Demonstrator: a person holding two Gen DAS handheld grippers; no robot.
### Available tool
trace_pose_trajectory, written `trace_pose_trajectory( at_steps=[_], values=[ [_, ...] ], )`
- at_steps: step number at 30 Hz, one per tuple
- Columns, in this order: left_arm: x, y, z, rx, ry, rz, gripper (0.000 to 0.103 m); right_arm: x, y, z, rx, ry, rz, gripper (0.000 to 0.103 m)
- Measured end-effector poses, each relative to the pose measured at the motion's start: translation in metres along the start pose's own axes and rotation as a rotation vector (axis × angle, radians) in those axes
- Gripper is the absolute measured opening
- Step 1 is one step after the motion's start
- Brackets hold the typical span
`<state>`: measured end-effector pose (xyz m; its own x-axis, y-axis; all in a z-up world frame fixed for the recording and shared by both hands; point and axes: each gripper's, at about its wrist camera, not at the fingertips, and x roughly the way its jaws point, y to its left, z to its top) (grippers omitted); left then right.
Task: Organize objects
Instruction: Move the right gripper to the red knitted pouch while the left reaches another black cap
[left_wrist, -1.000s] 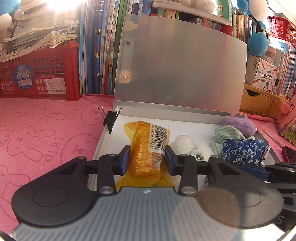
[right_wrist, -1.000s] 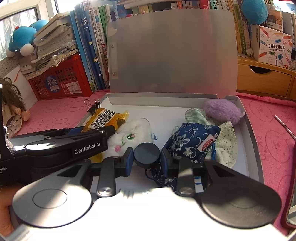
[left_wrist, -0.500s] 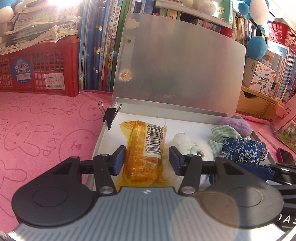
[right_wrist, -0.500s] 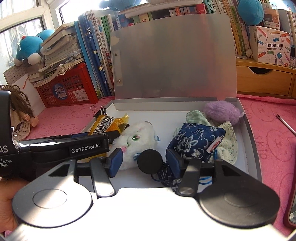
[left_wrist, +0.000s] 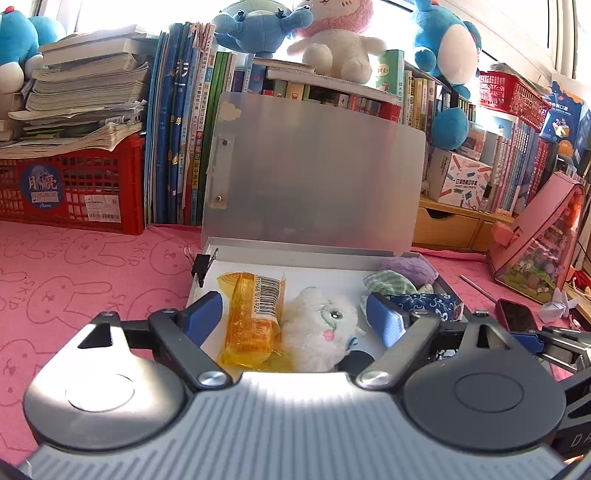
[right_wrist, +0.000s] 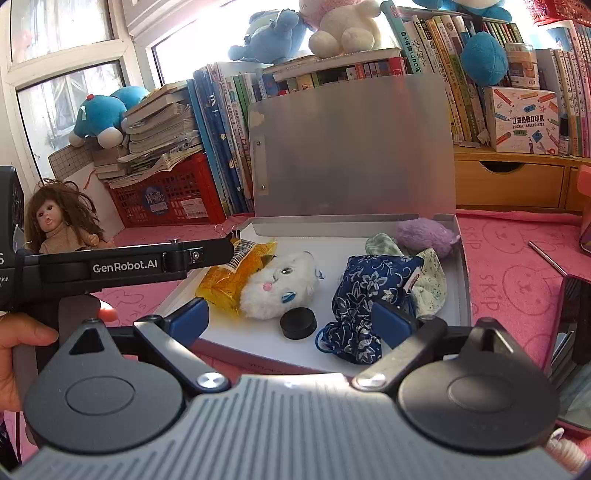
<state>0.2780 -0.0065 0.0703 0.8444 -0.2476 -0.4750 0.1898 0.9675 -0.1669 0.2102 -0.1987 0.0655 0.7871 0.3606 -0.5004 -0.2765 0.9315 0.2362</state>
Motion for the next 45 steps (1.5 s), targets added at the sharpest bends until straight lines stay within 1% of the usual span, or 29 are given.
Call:
trace_pose_trajectory(
  at_steps=[5,11,18,24,29,36,42,45],
  values=[
    [-0.033,0.004,-0.013,0.009,0.003,-0.025,0.088,-0.025,0.007,-0.014,-0.031,-0.009,0.026,0.100],
    [-0.072,0.009,-0.037,0.038,0.003,-0.006,0.088,-0.051,0.020,-0.040,-0.061,-0.030,0.056,0.102],
    [-0.121,0.000,-0.079,0.097,-0.034,0.016,0.088,-0.068,0.037,-0.072,-0.076,-0.040,0.070,0.103],
    [-0.156,-0.005,-0.112,0.107,-0.068,0.057,0.088,-0.076,0.052,-0.094,-0.123,-0.043,0.074,0.103],
    [-0.175,0.000,-0.136,0.079,-0.062,0.060,0.088,-0.075,0.059,-0.109,-0.131,-0.033,0.058,0.103],
    [-0.188,0.001,-0.166,0.120,-0.039,0.108,0.088,-0.069,0.065,-0.125,-0.142,-0.019,0.030,0.103],
    [-0.192,0.005,-0.183,0.098,-0.020,0.096,0.088,-0.062,0.066,-0.134,-0.138,-0.001,0.010,0.103],
    [-0.191,0.006,-0.190,0.104,-0.002,0.101,0.088,-0.063,0.064,-0.134,-0.124,-0.009,0.007,0.103]
  ],
)
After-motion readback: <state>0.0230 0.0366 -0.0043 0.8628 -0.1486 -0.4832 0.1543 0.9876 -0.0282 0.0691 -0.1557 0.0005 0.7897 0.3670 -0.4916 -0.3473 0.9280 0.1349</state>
